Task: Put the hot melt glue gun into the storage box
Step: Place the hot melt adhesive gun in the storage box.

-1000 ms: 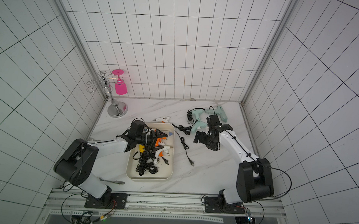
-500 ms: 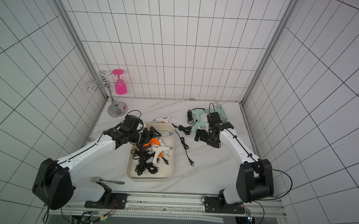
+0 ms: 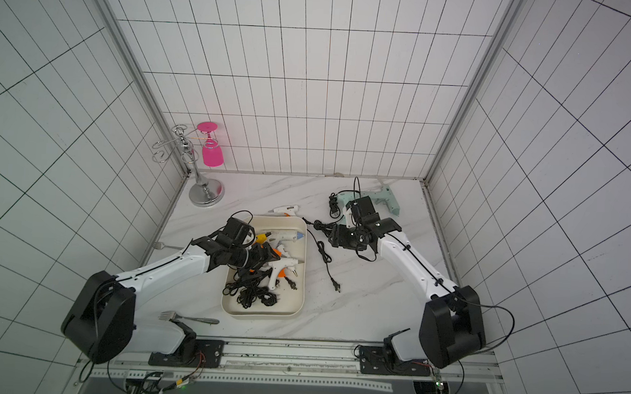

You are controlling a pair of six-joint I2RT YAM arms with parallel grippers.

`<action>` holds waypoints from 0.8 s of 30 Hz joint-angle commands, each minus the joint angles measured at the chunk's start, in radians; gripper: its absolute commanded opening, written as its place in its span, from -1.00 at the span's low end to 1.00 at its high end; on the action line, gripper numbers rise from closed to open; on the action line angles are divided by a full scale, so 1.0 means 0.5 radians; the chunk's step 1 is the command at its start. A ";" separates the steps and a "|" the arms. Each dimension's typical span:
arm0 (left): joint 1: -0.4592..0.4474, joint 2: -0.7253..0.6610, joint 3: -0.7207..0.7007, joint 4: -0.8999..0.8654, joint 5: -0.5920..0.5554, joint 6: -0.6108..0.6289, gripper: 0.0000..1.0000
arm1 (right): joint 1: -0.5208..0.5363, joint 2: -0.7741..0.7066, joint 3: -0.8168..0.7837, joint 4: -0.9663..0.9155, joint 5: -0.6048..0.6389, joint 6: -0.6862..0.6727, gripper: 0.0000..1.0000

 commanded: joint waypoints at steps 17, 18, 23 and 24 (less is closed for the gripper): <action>-0.471 0.306 0.788 -0.862 -1.140 0.346 0.83 | 0.789 -0.175 -0.759 1.608 0.543 0.000 -0.06; -0.504 0.358 0.826 -0.946 -1.229 0.362 0.84 | 0.796 -0.194 -0.778 1.611 0.601 0.008 -0.06; -0.654 0.461 0.804 -1.065 -1.565 0.400 0.84 | 0.795 -0.447 -0.978 1.678 0.896 0.022 -0.02; -0.701 0.473 0.802 -1.078 -1.670 0.413 0.85 | 0.795 -0.486 -0.989 1.643 0.945 0.009 -0.01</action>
